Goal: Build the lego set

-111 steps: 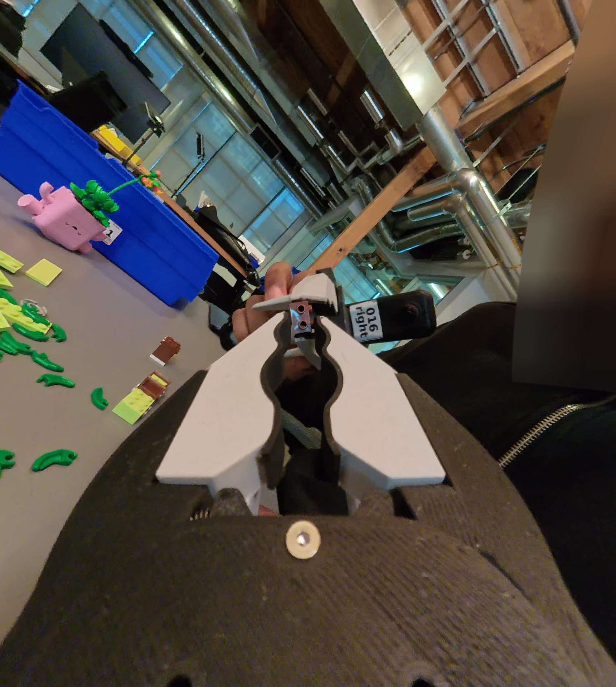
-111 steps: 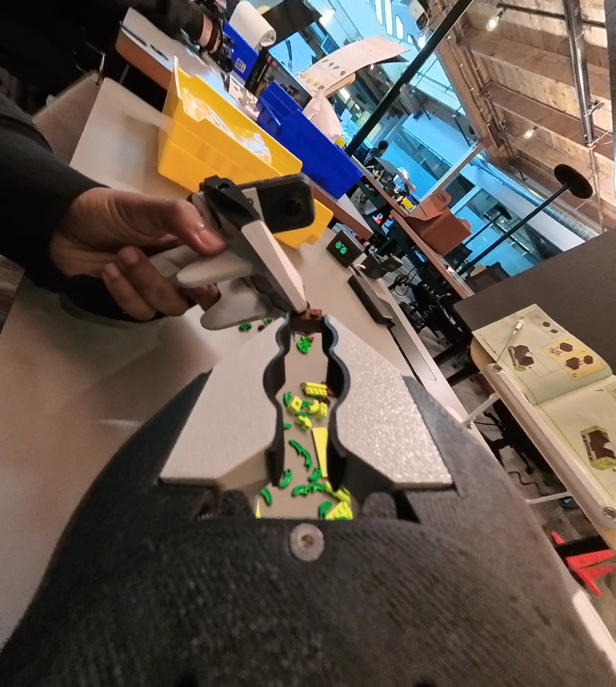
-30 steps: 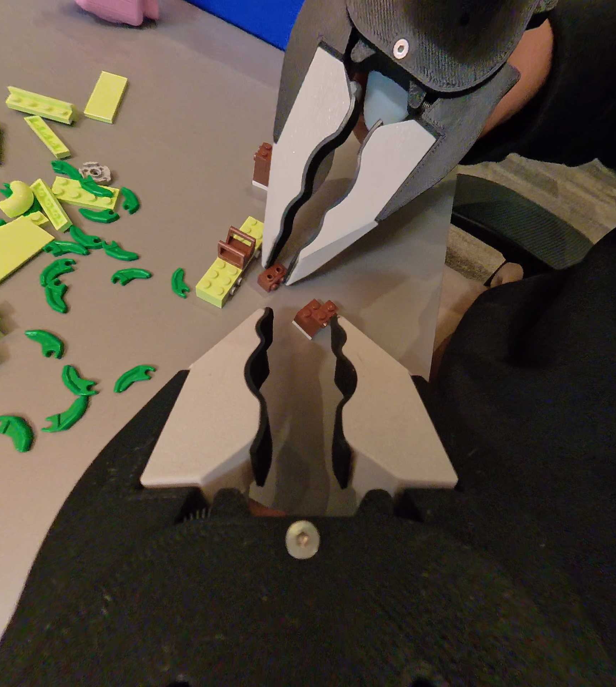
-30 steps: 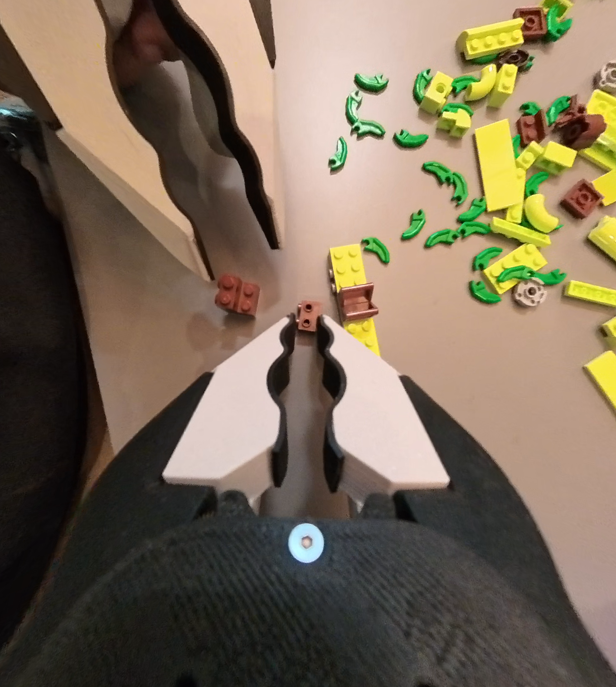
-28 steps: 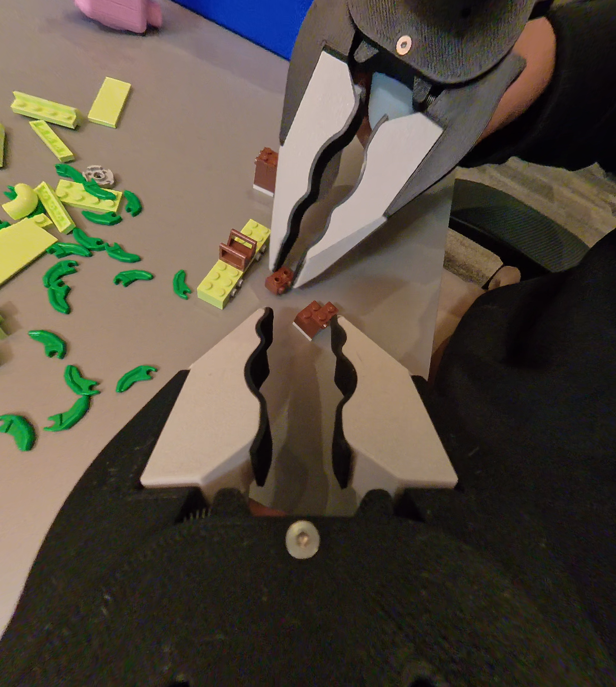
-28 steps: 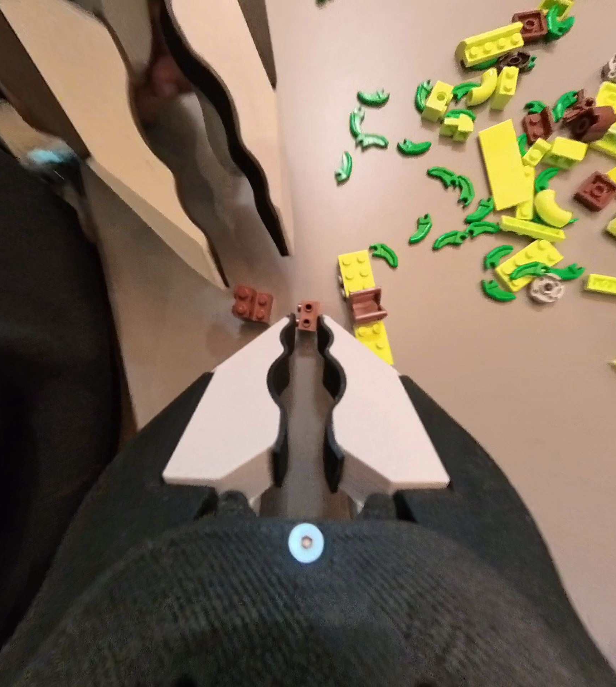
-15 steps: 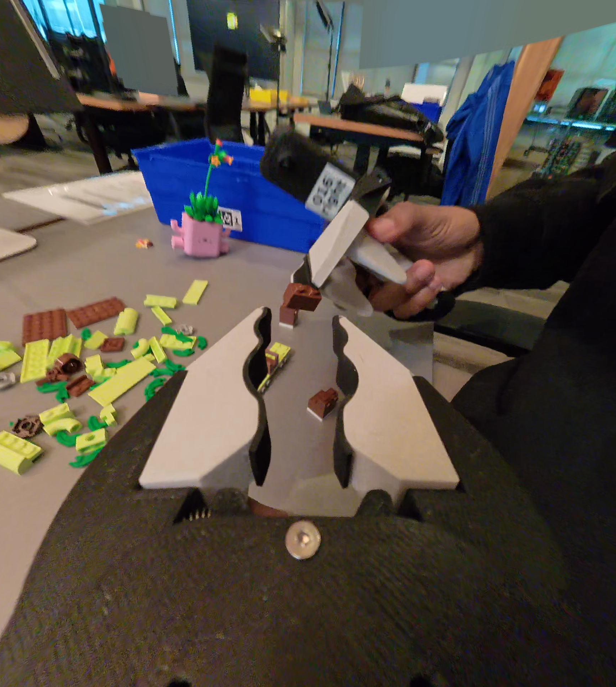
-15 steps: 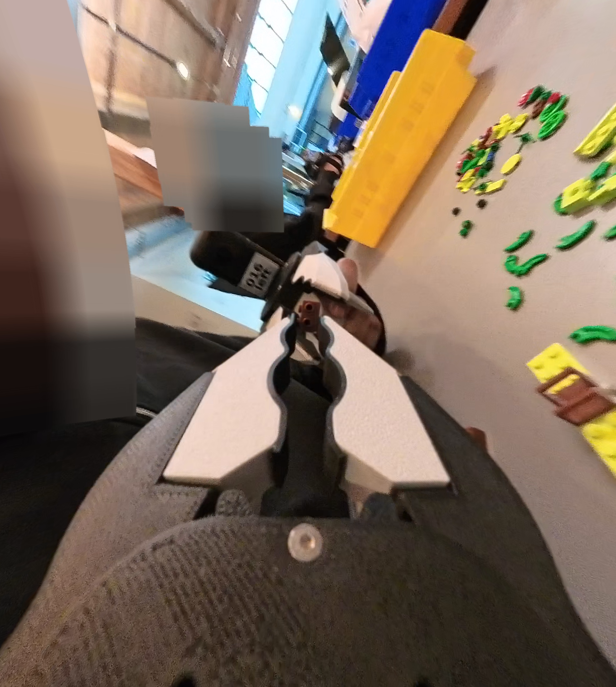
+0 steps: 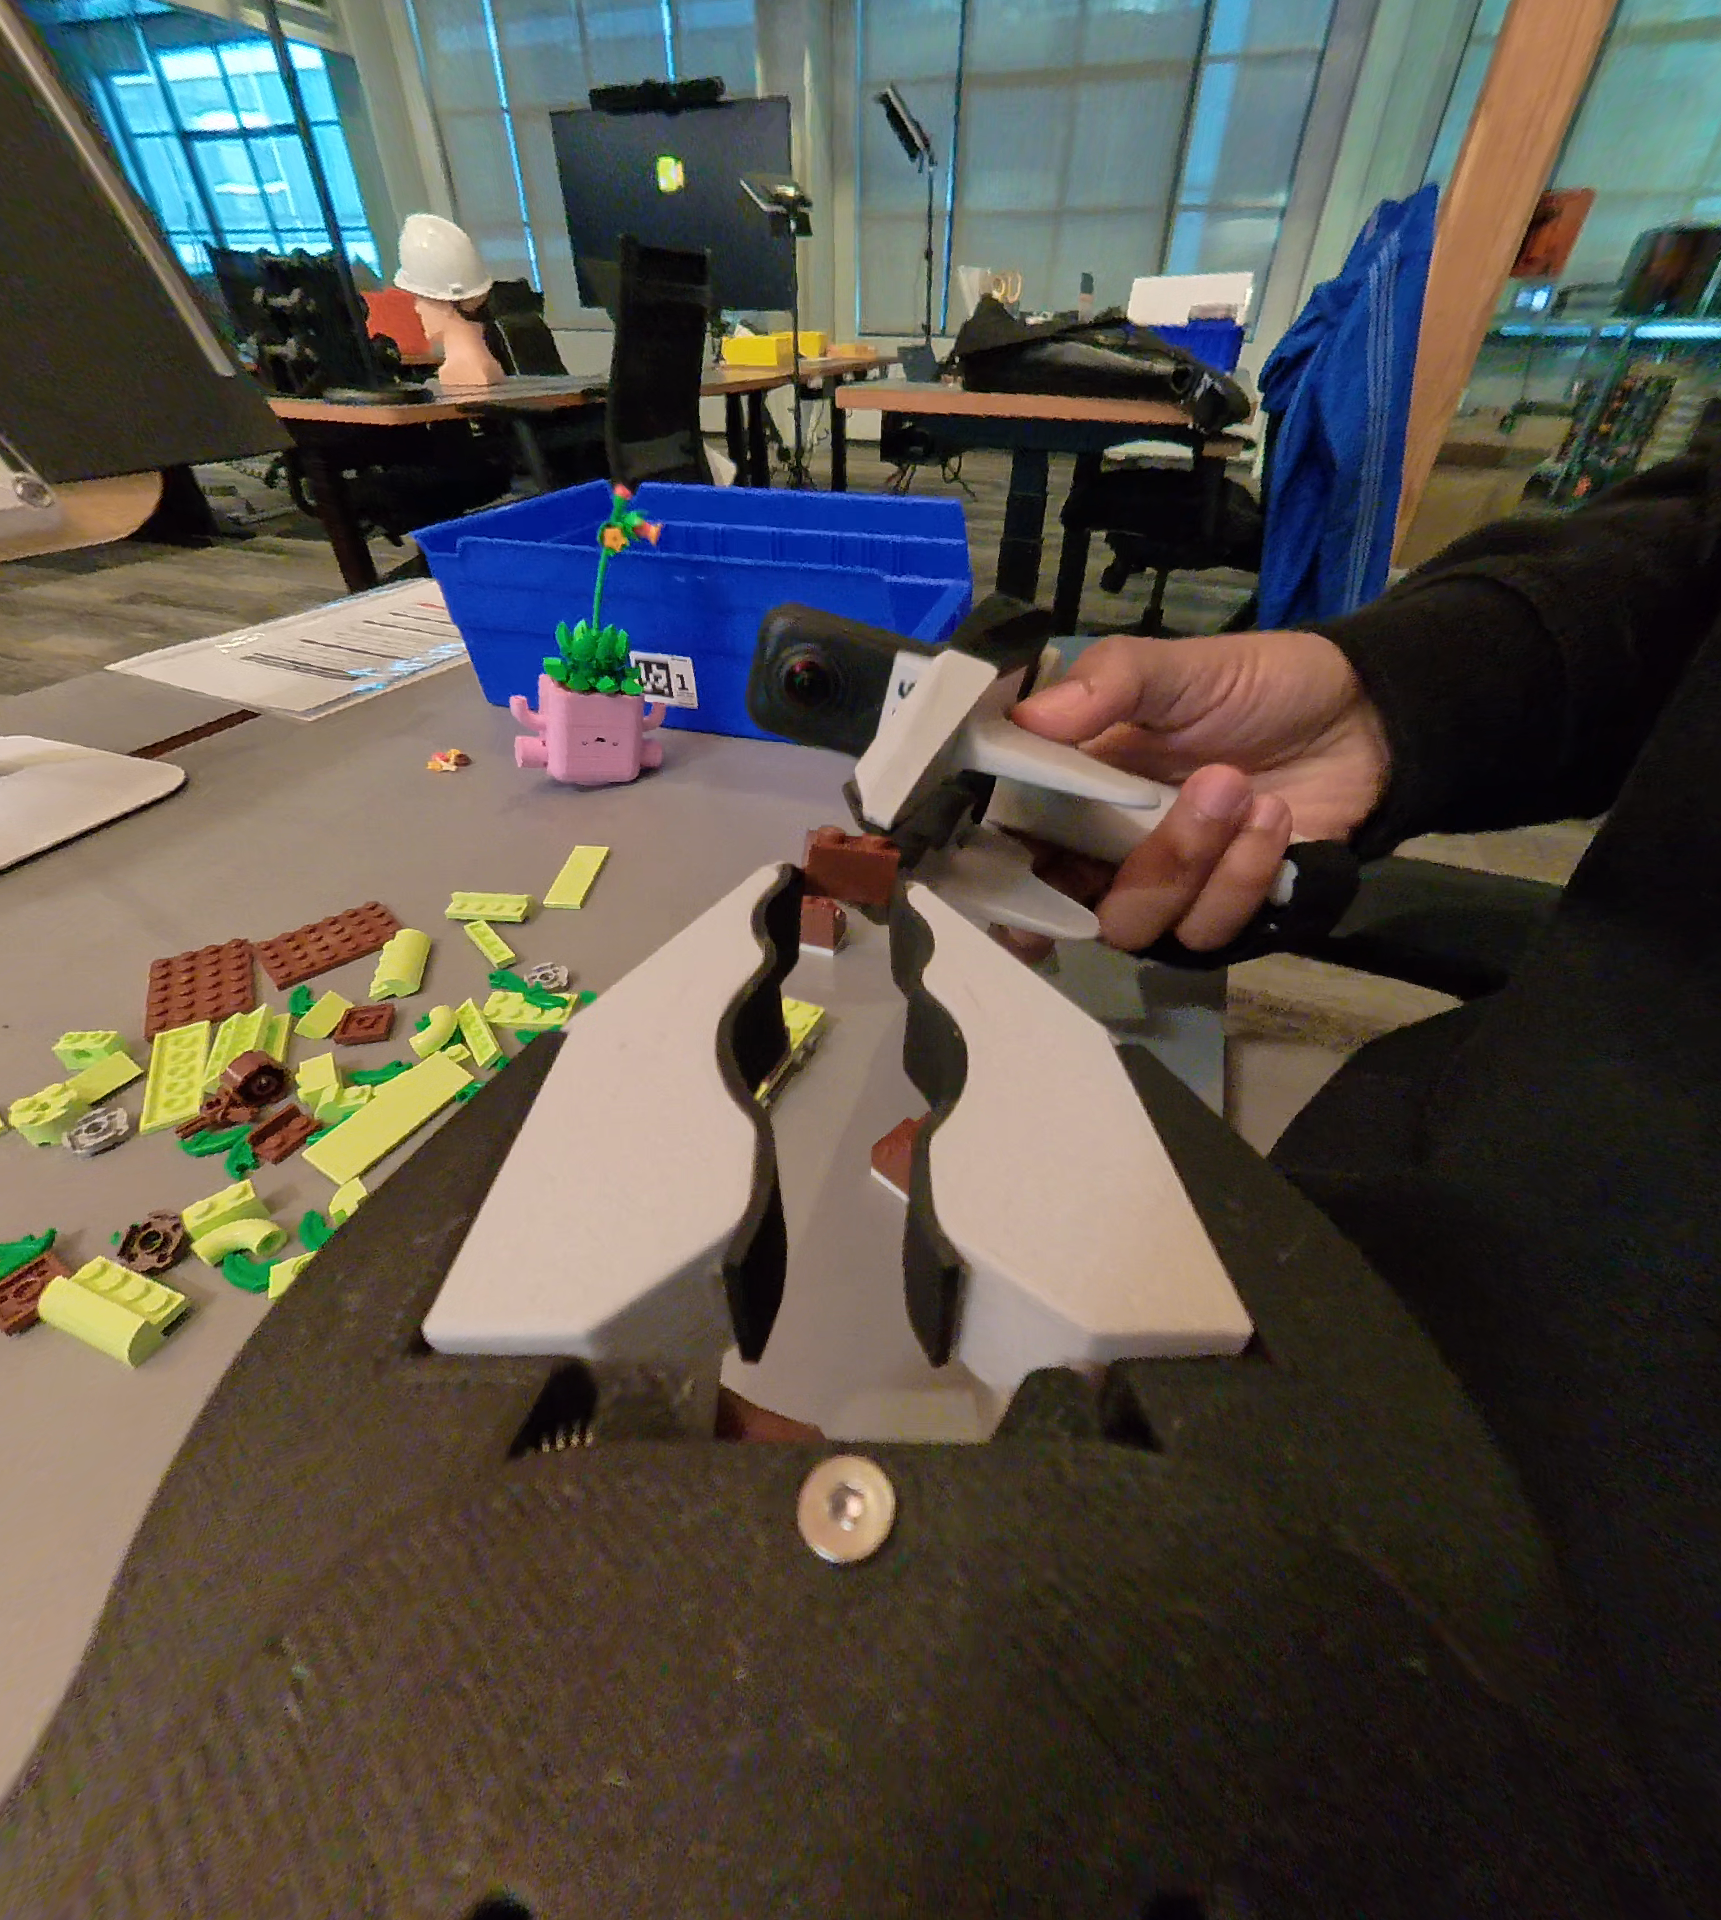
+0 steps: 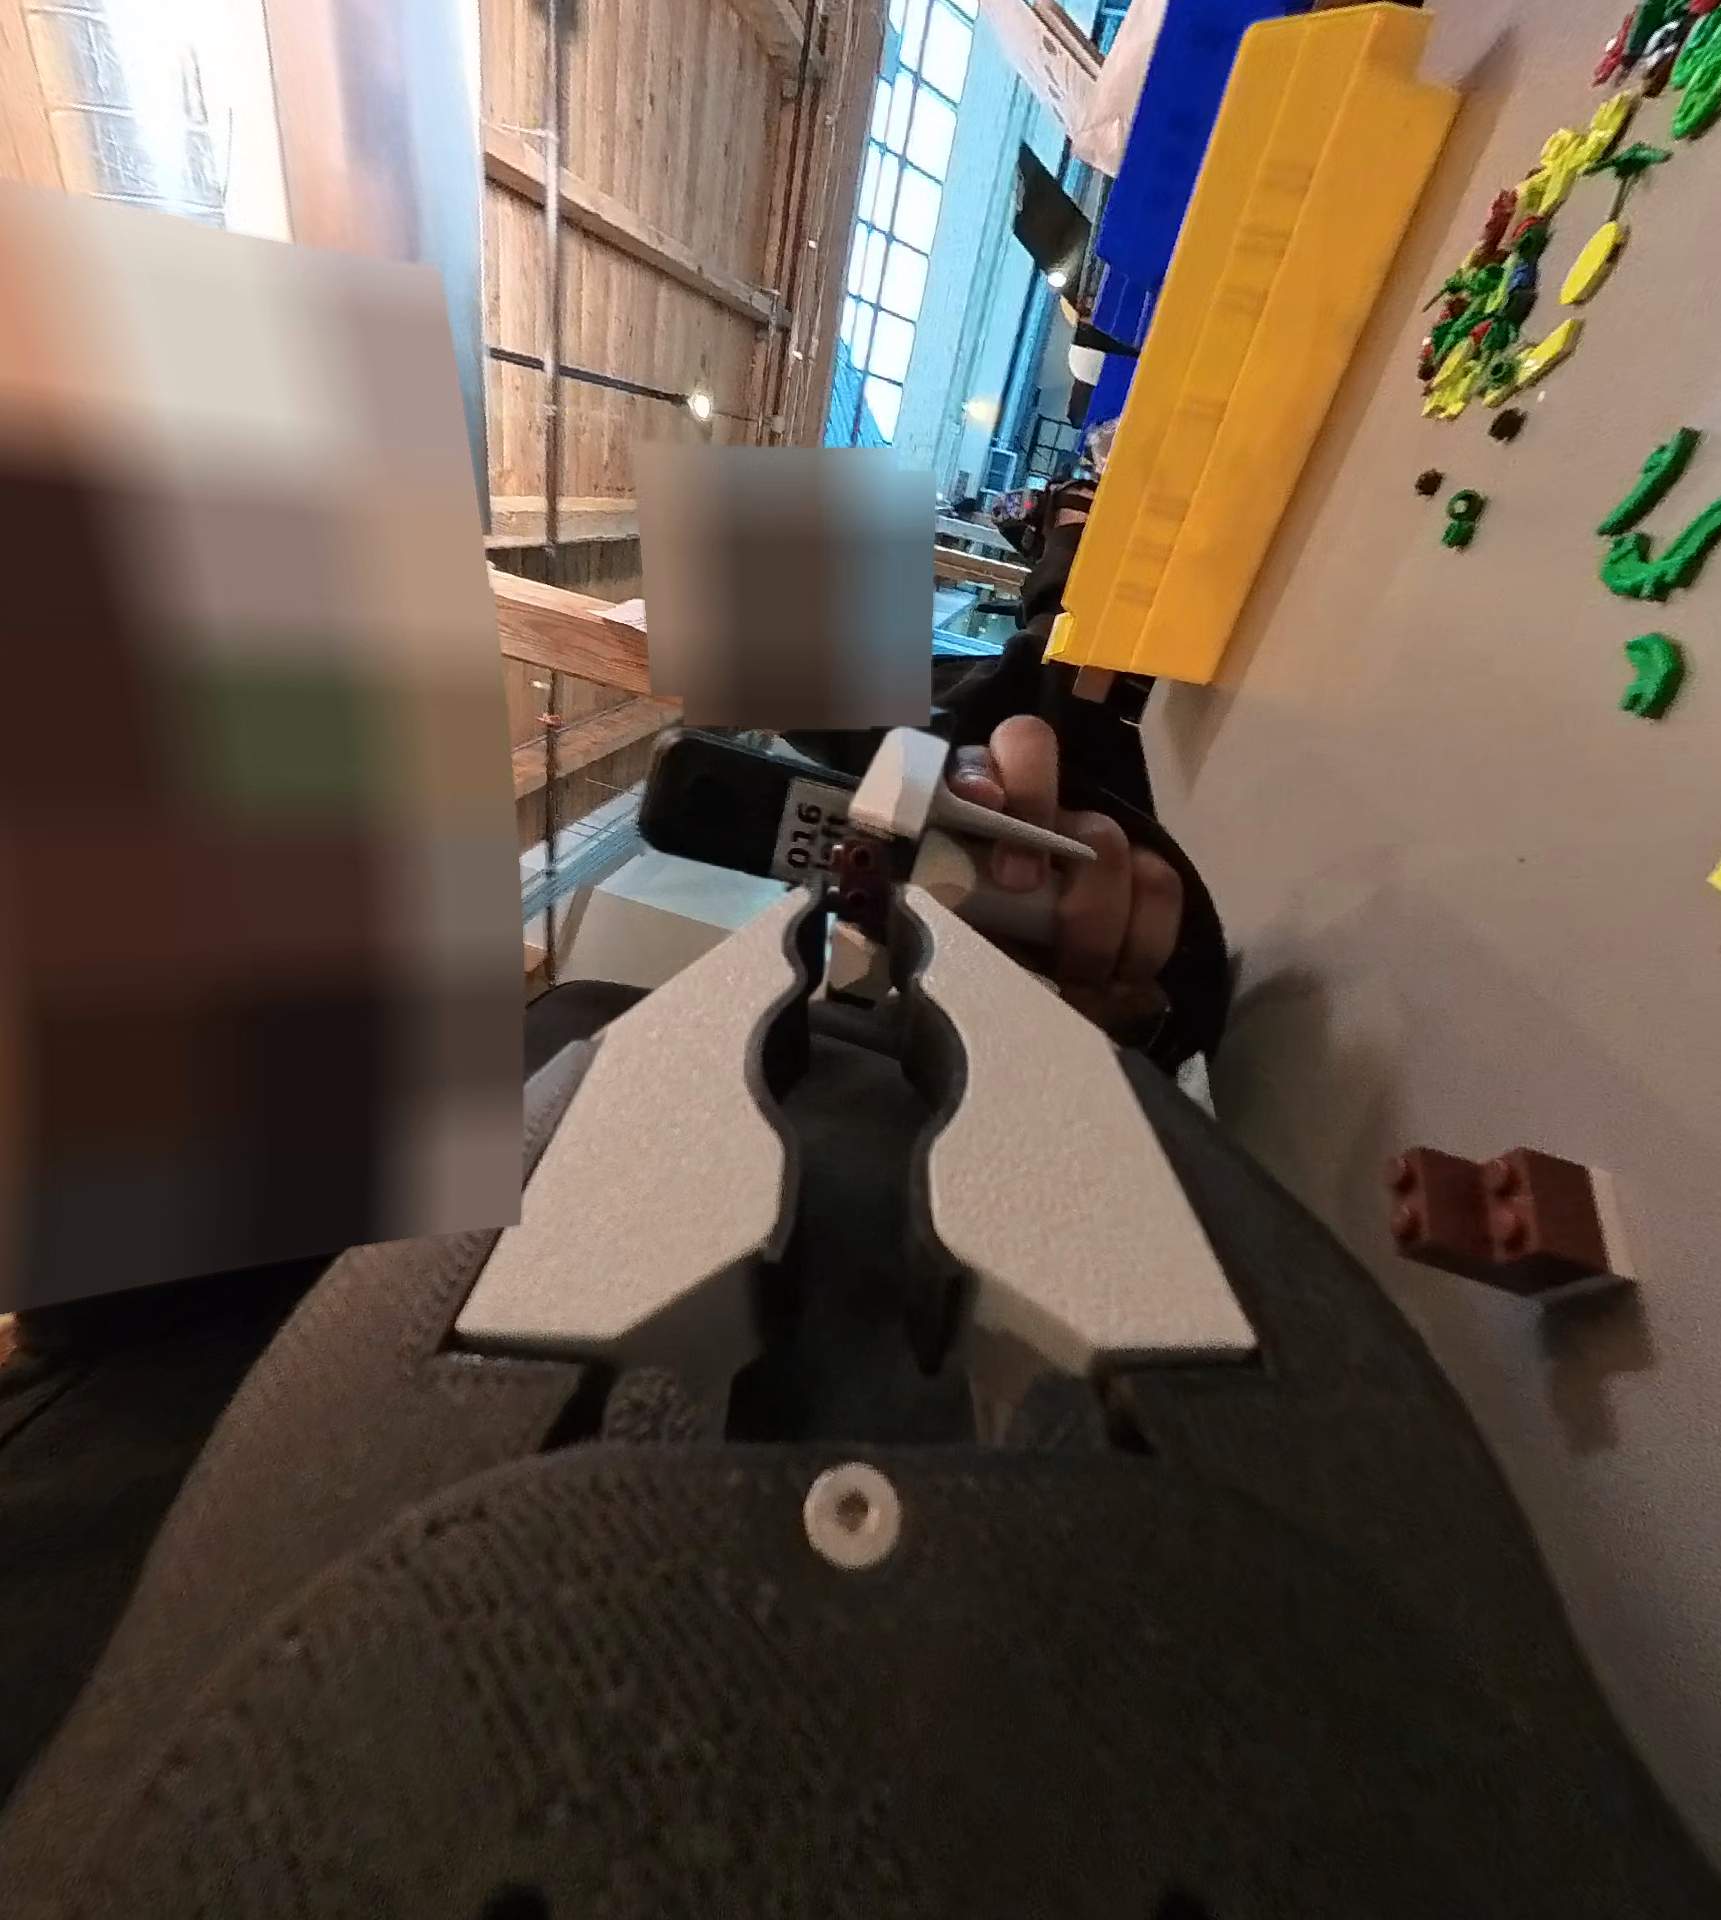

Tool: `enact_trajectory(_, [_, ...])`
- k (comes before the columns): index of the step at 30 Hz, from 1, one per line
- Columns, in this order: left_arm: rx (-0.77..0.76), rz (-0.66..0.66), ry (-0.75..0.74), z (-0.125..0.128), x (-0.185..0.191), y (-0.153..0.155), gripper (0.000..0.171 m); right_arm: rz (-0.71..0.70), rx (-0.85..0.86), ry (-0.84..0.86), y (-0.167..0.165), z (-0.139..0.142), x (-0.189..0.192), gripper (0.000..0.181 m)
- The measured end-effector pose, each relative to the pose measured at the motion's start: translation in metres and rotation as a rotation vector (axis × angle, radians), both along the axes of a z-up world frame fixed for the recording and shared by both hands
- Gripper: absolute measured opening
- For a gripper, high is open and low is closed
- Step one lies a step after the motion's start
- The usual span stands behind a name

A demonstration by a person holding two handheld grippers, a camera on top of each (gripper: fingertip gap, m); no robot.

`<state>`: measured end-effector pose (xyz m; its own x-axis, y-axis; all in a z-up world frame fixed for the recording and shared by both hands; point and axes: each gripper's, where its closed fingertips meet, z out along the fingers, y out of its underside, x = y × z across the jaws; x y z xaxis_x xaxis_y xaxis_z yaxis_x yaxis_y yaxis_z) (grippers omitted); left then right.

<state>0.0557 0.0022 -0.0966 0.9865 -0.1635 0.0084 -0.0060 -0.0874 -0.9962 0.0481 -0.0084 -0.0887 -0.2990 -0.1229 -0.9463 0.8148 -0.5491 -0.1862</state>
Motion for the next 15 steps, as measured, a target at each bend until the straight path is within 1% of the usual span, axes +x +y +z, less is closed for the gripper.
enact_trajectory(1, [-0.015, 0.002, 0.012, -0.003, 0.000, 0.001, 0.013, 0.002, 0.037, 0.005, 0.002, -0.003, 0.001, 0.009])
enact_trajectory(2, [-0.031, 0.002, 0.018, -0.006, 0.000, 0.002, 0.013, -0.005, 0.095, 0.022, 0.006, -0.007, 0.001, 0.010])
enact_trajectory(4, [-0.062, -0.011, 0.011, -0.012, 0.001, 0.003, 0.013, -0.041, 0.295, 0.106, 0.020, -0.014, 0.001, 0.012])
enact_trajectory(7, [-0.124, -0.050, -0.012, -0.023, 0.005, 0.005, 0.013, -0.047, 0.699, 0.352, 0.034, -0.016, 0.006, 0.018])
enact_trajectory(10, [-0.172, -0.088, -0.024, -0.033, 0.009, 0.006, 0.014, 0.023, 1.073, 0.604, 0.032, -0.017, 0.015, 0.020])
enact_trajectory(13, [-0.201, -0.144, -0.041, -0.038, 0.017, 0.006, 0.014, 0.118, 1.314, 0.838, 0.022, -0.021, 0.024, 0.016])
enact_trajectory(15, [-0.219, -0.189, -0.056, -0.041, 0.023, 0.005, 0.013, 0.168, 1.422, 0.972, 0.017, -0.026, 0.026, 0.015])
